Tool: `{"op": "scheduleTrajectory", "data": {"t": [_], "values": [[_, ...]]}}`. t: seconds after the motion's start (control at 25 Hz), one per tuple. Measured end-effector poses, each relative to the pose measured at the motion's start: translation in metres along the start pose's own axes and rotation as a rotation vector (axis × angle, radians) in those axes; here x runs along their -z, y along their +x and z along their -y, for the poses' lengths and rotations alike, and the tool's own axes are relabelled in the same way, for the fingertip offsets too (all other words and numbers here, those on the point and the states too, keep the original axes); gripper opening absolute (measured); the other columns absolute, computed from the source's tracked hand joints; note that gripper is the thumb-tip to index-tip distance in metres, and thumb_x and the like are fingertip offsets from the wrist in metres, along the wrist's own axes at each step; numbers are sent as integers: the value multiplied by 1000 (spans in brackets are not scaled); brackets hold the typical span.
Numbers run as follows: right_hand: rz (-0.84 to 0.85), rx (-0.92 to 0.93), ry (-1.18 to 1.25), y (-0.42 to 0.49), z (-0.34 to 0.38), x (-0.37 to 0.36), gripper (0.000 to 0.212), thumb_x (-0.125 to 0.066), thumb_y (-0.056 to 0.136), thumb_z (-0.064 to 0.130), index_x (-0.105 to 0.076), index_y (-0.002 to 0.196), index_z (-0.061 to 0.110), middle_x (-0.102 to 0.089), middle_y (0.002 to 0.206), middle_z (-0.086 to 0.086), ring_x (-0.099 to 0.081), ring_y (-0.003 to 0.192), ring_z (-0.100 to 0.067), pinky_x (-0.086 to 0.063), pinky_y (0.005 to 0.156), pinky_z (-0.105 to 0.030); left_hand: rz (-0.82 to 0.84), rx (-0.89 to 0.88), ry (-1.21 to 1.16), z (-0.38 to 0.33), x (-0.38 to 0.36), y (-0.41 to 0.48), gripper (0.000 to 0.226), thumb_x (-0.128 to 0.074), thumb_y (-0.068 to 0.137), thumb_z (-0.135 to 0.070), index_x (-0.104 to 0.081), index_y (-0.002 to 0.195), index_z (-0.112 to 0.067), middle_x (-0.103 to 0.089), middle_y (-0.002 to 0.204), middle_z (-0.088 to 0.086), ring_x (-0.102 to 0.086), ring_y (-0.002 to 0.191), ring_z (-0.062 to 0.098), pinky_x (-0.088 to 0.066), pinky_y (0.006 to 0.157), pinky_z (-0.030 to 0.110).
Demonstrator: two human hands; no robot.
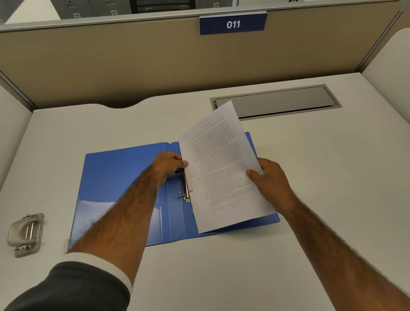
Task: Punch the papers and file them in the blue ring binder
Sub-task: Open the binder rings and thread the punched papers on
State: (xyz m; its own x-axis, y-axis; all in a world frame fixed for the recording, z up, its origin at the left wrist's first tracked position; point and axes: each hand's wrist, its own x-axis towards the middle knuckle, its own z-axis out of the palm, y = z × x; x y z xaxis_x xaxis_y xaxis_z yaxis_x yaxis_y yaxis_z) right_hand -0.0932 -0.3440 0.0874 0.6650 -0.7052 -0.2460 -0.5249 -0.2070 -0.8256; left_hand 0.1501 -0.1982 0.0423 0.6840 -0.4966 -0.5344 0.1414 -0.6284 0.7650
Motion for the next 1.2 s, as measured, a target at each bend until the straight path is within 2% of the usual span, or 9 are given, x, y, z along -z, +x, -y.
{"op": "scheduleTrajectory", "data": {"t": [0.2, 0.44, 0.64, 0.72, 0.8, 0.84, 1.04, 1.2], "values": [[3, 7, 6, -2, -1, 0, 16, -58, 98, 26, -58, 113, 22, -61, 109, 6, -61, 94, -16, -52, 85, -32, 3, -1, -8, 2, 2, 1, 18, -70, 87, -4, -69, 103, 3, -68, 100, 9, -60, 74, 8, -43, 57, 16], [17, 5, -20, 0, 1, -1, 27, -56, 99, 30, -57, 123, 18, -58, 112, 8, -59, 96, -17, -48, 85, -30, 50, 27, -41, 4, 12, 2, 8, -74, 83, -7, -67, 88, -5, -69, 98, 10, -61, 91, 19, -46, 70, 23], [36, 13, -54, 2, 4, -2, 28, -56, 98, 32, -56, 123, 20, -58, 111, 7, -60, 93, -17, -47, 81, -30, 56, 23, -28, 8, 16, 5, 23, -74, 84, -9, -68, 101, 5, -70, 100, 13, -65, 88, 19, -53, 79, 28], [50, 10, -78, 4, 4, -2, 29, -56, 98, 33, -56, 123, 20, -59, 112, 6, -61, 93, -18, -47, 80, -30, 47, 16, 23, 9, 14, 6, 20, -74, 84, -8, -69, 97, 6, -69, 94, 12, -64, 82, 17, -54, 75, 27], [66, 12, -80, 6, 5, -3, 27, -56, 98, 32, -57, 121, 18, -60, 111, 5, -61, 92, -17, -47, 77, -28, 48, 6, 87, 8, 11, 5, 11, -73, 86, -8, -67, 82, 0, -66, 84, 8, -60, 75, 14, -53, 68, 24], [69, 10, -72, 6, 4, -3, 25, -56, 98, 31, -57, 120, 19, -60, 110, 5, -62, 91, -17, -46, 75, -26, 47, 4, 105, 7, 10, 5, 13, -72, 86, -8, -65, 76, -3, -64, 80, 6, -59, 74, 13, -52, 66, 23], [52, -5, -38, 4, 3, -2, 12, -57, 98, 29, -54, 109, 26, -59, 108, 8, -59, 81, -8, -43, 63, -17, 19, -4, 50, 11, 8, 7, 14, -72, 87, -15, -68, 88, -1, -66, 90, 9, -59, 83, 17, -52, 74, 27], [44, -29, 27, 1, -2, -2, 10, -57, 99, 27, -53, 108, 27, -59, 106, 9, -58, 77, -4, -40, 60, -12, -40, -26, 35, 14, -1, 6, 13, -70, 89, -14, -68, 85, -2, -66, 89, 6, -59, 77, 11, -46, 63, 19]]}}
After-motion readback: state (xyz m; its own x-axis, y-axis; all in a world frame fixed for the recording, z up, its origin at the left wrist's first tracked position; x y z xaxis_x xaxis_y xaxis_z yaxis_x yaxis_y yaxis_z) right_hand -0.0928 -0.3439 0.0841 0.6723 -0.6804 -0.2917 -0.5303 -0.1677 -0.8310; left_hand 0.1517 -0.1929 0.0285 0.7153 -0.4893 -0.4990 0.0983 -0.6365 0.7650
